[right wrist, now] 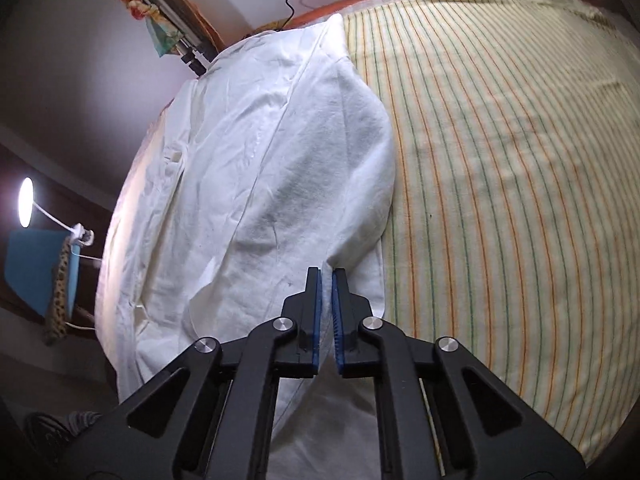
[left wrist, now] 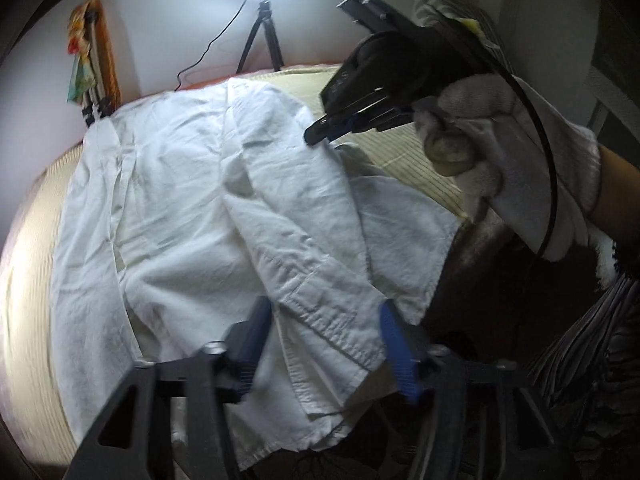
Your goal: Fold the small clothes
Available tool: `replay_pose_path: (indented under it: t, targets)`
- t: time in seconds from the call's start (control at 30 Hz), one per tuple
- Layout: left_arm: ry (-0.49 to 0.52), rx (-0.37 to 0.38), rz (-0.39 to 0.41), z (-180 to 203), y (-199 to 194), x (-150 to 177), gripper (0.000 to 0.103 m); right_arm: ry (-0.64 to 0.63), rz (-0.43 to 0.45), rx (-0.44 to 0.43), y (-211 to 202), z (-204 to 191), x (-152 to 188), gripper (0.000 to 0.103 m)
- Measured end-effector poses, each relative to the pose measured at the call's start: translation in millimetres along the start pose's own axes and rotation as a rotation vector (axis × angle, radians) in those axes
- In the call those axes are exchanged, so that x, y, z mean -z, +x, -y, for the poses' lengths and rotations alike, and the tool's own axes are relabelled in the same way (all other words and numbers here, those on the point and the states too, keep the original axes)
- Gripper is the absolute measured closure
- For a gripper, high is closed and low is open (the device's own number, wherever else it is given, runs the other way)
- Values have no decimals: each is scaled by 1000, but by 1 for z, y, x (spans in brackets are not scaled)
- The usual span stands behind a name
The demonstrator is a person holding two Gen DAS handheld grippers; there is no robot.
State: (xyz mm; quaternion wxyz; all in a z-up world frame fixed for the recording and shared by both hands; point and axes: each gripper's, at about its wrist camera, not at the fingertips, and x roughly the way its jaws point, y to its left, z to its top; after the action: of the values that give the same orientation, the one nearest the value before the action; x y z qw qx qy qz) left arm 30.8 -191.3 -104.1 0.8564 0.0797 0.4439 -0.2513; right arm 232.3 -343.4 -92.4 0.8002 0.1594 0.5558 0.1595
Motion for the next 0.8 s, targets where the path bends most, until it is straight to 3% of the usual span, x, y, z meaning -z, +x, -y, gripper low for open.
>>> replay_pose_path:
  t: [0.03, 0.17, 0.23, 0.3, 0.33, 0.43, 0.47, 0.6, 0.8]
  targets:
    - [-36, 9, -1, -7, -1, 0, 81, -18, 9, 16, -2, -3, 0, 98]
    - [-210, 91, 25, -38, -15, 3, 99, -45, 35, 25, -11, -7, -5, 99]
    - [-261, 92, 57, -47, -27, 7, 100, -48, 41, 21, -13, -7, -8, 99]
    - [-246, 52, 95, -47, -39, 10, 99, -51, 40, 28, -13, -6, -9, 99]
    - [-228, 12, 126, -44, -46, 12, 95, -57, 40, 40, -12, -6, -9, 99]
    - [-145, -50, 187, -21, -57, 15, 47, -37, 22, 29, -8, -2, -11, 99]
    - [-106, -47, 188, -17, -53, 11, 43, -28, 11, 22, -4, -2, -12, 99]
    - [40, -52, 157, 14, -38, 9, 41, -19, -7, 16, 1, 1, -14, 99]
    - [140, -79, 89, 46, -2, 13, 41, -28, -12, 17, 1, 5, -10, 99]
